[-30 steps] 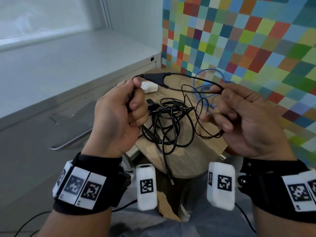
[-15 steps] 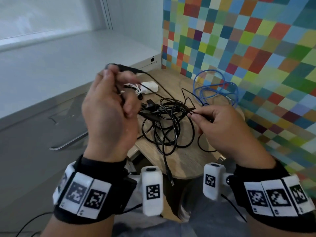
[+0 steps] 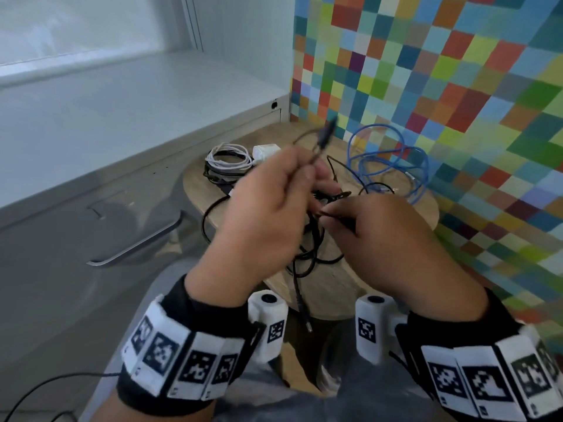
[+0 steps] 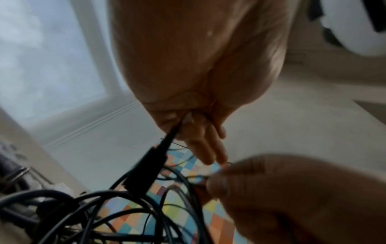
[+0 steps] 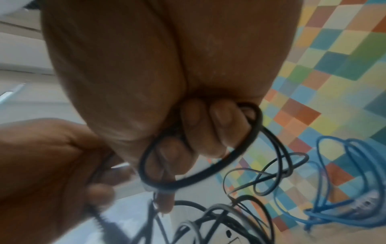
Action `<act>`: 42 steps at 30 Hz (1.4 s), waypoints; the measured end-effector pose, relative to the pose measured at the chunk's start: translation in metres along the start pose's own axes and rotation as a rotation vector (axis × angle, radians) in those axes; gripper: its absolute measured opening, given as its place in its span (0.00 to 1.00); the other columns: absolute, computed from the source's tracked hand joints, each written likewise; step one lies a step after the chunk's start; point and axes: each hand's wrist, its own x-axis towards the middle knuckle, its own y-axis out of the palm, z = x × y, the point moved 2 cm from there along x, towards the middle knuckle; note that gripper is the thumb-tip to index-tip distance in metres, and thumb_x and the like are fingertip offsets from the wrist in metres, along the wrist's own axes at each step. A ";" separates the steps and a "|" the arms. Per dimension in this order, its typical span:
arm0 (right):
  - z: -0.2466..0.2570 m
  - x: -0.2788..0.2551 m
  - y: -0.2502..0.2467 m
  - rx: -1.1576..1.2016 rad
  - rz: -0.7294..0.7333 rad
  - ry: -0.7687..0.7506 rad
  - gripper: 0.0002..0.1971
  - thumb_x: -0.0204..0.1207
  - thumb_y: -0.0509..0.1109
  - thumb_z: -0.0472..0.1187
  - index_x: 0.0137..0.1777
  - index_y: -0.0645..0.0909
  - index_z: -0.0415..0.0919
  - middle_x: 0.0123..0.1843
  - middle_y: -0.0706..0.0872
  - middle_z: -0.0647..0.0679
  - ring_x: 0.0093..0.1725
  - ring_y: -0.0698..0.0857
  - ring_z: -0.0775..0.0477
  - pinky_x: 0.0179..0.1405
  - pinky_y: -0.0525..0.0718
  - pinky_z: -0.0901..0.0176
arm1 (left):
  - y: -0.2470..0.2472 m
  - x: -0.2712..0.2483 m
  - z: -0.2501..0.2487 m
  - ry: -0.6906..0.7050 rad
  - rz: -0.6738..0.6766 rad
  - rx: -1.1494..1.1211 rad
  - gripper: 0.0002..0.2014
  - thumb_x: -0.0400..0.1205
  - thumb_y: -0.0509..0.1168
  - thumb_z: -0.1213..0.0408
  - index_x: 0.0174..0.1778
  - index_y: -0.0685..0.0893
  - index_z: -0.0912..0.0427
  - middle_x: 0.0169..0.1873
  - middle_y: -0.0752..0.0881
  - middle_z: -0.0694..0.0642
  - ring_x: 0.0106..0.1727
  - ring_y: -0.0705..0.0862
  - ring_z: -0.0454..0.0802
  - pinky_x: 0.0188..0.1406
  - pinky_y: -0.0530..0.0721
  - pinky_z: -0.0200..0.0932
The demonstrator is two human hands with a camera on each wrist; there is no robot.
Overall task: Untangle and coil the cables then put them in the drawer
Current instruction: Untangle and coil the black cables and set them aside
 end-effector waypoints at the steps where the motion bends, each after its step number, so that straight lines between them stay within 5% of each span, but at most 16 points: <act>1: 0.006 0.000 -0.001 -0.025 0.010 -0.030 0.13 0.86 0.62 0.52 0.51 0.88 0.54 0.37 0.88 0.51 0.37 0.85 0.45 0.34 0.82 0.48 | 0.004 -0.002 0.002 0.040 0.026 0.127 0.11 0.90 0.58 0.67 0.52 0.85 0.53 0.44 0.93 0.42 0.45 0.89 0.34 0.46 0.86 0.40; 3: 0.014 -0.001 -0.001 -0.041 0.001 -0.070 0.12 0.81 0.58 0.50 0.39 0.80 0.54 0.31 0.81 0.52 0.30 0.79 0.45 0.26 0.74 0.53 | 0.007 -0.005 0.001 0.137 0.035 0.290 0.11 0.89 0.60 0.63 0.54 0.88 0.51 0.45 0.90 0.36 0.50 0.87 0.34 0.50 0.84 0.42; 6: 0.022 -0.003 -0.005 0.025 -0.084 -0.136 0.13 0.74 0.54 0.49 0.27 0.63 0.58 0.23 0.67 0.58 0.21 0.67 0.55 0.20 0.64 0.60 | 0.009 -0.008 -0.006 0.255 0.065 0.255 0.12 0.89 0.59 0.65 0.59 0.89 0.56 0.49 0.91 0.43 0.53 0.89 0.42 0.51 0.85 0.48; 10: 0.022 -0.007 -0.009 0.238 -0.154 -0.184 0.13 0.77 0.61 0.47 0.31 0.81 0.55 0.25 0.81 0.56 0.24 0.79 0.52 0.21 0.75 0.54 | 0.009 -0.009 -0.008 0.256 0.061 0.205 0.12 0.90 0.59 0.66 0.60 0.88 0.58 0.48 0.91 0.42 0.51 0.89 0.41 0.49 0.86 0.47; 13: 0.021 -0.010 -0.018 0.445 -0.146 -0.154 0.10 0.81 0.76 0.41 0.41 0.93 0.56 0.33 0.91 0.59 0.31 0.87 0.57 0.27 0.81 0.63 | 0.003 -0.006 -0.002 0.222 0.029 0.264 0.09 0.90 0.59 0.65 0.56 0.86 0.56 0.42 0.87 0.36 0.46 0.87 0.38 0.43 0.84 0.40; 15: 0.016 -0.010 -0.025 0.521 -0.152 -0.111 0.07 0.75 0.82 0.40 0.44 0.94 0.56 0.38 0.93 0.65 0.38 0.91 0.63 0.38 0.87 0.69 | -0.001 -0.003 0.002 0.165 0.080 0.303 0.09 0.90 0.60 0.64 0.51 0.86 0.53 0.36 0.86 0.39 0.41 0.85 0.39 0.38 0.81 0.37; 17: 0.008 -0.011 -0.033 0.564 -0.161 -0.087 0.07 0.72 0.84 0.39 0.44 0.94 0.54 0.39 0.94 0.64 0.41 0.93 0.61 0.43 0.91 0.62 | -0.002 -0.001 0.004 0.087 0.185 0.297 0.14 0.91 0.61 0.61 0.40 0.84 0.49 0.28 0.81 0.42 0.32 0.80 0.40 0.31 0.74 0.37; 19: 0.002 -0.012 -0.041 0.576 -0.163 -0.087 0.07 0.71 0.84 0.39 0.44 0.94 0.53 0.37 0.94 0.62 0.36 0.92 0.60 0.35 0.89 0.66 | -0.004 -0.002 0.004 -0.012 0.279 0.215 0.21 0.91 0.60 0.52 0.32 0.82 0.51 0.22 0.75 0.46 0.23 0.72 0.41 0.25 0.71 0.40; 22: -0.005 -0.015 -0.049 0.614 -0.188 -0.055 0.05 0.68 0.82 0.44 0.43 0.93 0.54 0.36 0.93 0.62 0.33 0.90 0.60 0.31 0.83 0.73 | -0.010 -0.005 0.006 -0.105 0.362 -0.075 0.24 0.88 0.61 0.44 0.27 0.76 0.49 0.22 0.69 0.49 0.24 0.67 0.52 0.25 0.70 0.54; 25: -0.018 -0.013 -0.053 0.639 -0.263 0.002 0.06 0.68 0.77 0.51 0.44 0.92 0.56 0.39 0.94 0.63 0.41 0.92 0.60 0.39 0.86 0.71 | -0.021 -0.003 0.007 -0.183 0.376 -0.479 0.20 0.89 0.57 0.51 0.29 0.74 0.49 0.25 0.67 0.51 0.26 0.69 0.53 0.27 0.76 0.50; 28: -0.035 -0.012 -0.051 0.611 -0.313 0.035 0.04 0.72 0.75 0.53 0.42 0.92 0.60 0.38 0.93 0.60 0.34 0.88 0.58 0.33 0.84 0.64 | -0.034 -0.002 0.006 -0.243 0.365 -0.781 0.17 0.89 0.54 0.54 0.34 0.74 0.53 0.23 0.65 0.47 0.19 0.65 0.46 0.31 0.83 0.48; 30: -0.046 -0.011 -0.049 0.576 -0.308 0.038 0.06 0.78 0.76 0.48 0.43 0.92 0.61 0.38 0.93 0.57 0.31 0.84 0.52 0.31 0.83 0.56 | -0.044 -0.002 0.007 -0.271 0.330 -0.876 0.16 0.89 0.53 0.53 0.37 0.74 0.52 0.21 0.62 0.44 0.17 0.59 0.42 0.22 0.78 0.40; 34: -0.061 -0.010 -0.045 0.475 -0.238 0.064 0.13 0.85 0.72 0.35 0.49 0.90 0.55 0.36 0.89 0.71 0.37 0.85 0.65 0.36 0.77 0.77 | -0.054 0.000 0.012 -0.305 0.319 -0.963 0.16 0.89 0.51 0.51 0.40 0.76 0.51 0.24 0.56 0.45 0.19 0.50 0.43 0.13 0.50 0.36; 36: -0.064 -0.010 -0.043 0.483 -0.204 0.077 0.12 0.87 0.69 0.37 0.51 0.91 0.56 0.32 0.87 0.66 0.34 0.84 0.61 0.33 0.76 0.74 | -0.053 0.000 0.013 -0.319 0.328 -0.951 0.16 0.88 0.52 0.50 0.38 0.78 0.50 0.24 0.56 0.45 0.20 0.49 0.43 0.14 0.47 0.37; 39: -0.064 -0.008 -0.042 0.572 -0.221 0.077 0.13 0.89 0.67 0.39 0.51 0.91 0.54 0.31 0.86 0.46 0.31 0.82 0.38 0.37 0.83 0.52 | -0.049 -0.001 0.014 -0.330 0.366 -0.982 0.17 0.87 0.54 0.49 0.36 0.79 0.49 0.24 0.56 0.44 0.20 0.50 0.43 0.15 0.48 0.37; 42: -0.065 -0.007 -0.042 0.744 -0.239 0.098 0.07 0.85 0.70 0.38 0.50 0.90 0.44 0.26 0.83 0.47 0.26 0.77 0.42 0.43 0.90 0.55 | -0.050 -0.001 0.019 -0.315 0.419 -1.089 0.17 0.88 0.54 0.49 0.37 0.78 0.49 0.24 0.57 0.44 0.19 0.52 0.43 0.14 0.50 0.38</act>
